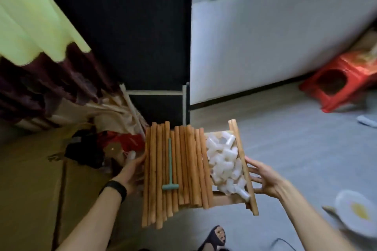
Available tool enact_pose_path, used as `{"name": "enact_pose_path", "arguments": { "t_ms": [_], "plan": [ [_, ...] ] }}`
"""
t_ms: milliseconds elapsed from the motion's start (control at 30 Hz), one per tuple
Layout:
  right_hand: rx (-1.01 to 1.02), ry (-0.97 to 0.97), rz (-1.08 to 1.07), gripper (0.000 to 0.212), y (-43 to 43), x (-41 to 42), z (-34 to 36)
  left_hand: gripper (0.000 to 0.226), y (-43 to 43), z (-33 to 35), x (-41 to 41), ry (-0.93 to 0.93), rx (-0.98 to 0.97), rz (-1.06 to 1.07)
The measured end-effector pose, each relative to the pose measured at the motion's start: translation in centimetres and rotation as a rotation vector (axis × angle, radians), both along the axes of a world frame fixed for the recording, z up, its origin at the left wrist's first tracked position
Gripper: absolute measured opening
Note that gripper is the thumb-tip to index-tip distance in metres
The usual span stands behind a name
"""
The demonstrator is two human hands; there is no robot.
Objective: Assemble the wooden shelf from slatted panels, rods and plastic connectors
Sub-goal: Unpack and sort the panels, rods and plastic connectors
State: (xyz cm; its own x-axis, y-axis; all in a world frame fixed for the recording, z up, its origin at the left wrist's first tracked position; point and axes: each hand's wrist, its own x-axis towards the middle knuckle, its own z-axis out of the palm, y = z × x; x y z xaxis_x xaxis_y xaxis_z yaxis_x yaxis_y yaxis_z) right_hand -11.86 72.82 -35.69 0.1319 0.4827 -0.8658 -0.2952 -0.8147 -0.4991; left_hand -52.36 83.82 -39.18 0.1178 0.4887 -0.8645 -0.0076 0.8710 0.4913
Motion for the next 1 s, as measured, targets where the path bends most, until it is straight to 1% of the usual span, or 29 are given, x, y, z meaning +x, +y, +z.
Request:
{"name": "enact_pose_path", "arguments": {
  "t_ms": [33,133,167,233,300,367,533,833,1000],
  "plan": [
    [-0.003,0.002,-0.040,0.036,-0.8,2.5,-0.1,0.089,0.5,-0.2,2.9,-0.004,-0.013,-0.030],
    [-0.013,0.013,-0.161,0.038,-3.0,9.6,0.0,0.063,1.9,0.8,12.0,0.021,-0.038,-0.175],
    [-0.013,0.012,-0.193,0.040,-3.7,11.6,0.1,0.059,2.5,1.0,14.7,0.029,-0.042,-0.206],
    [-0.015,0.011,-0.272,0.043,-5.0,15.6,0.1,0.059,4.2,1.2,20.3,0.030,-0.049,-0.301],
    [-0.013,0.011,-0.346,0.043,-5.9,19.1,0.0,0.056,6.3,1.2,25.5,0.037,-0.047,-0.353],
    [-0.011,0.009,-0.407,0.042,-6.5,22.1,0.1,0.057,8.4,1.2,30.8,0.059,-0.056,-0.415],
    [-0.025,-0.004,-0.549,0.040,-6.5,29.6,-0.1,0.076,13.2,0.4,42.0,0.110,-0.086,-0.572],
    [-0.067,-0.022,-0.750,0.044,-2.5,45.7,0.7,0.076,21.6,-0.4,63.5,0.067,-0.082,-0.773],
    [-0.076,-0.036,-0.797,0.046,-1.7,53.5,1.4,0.071,24.6,0.2,74.4,0.070,-0.063,-0.851]
  ]
}}
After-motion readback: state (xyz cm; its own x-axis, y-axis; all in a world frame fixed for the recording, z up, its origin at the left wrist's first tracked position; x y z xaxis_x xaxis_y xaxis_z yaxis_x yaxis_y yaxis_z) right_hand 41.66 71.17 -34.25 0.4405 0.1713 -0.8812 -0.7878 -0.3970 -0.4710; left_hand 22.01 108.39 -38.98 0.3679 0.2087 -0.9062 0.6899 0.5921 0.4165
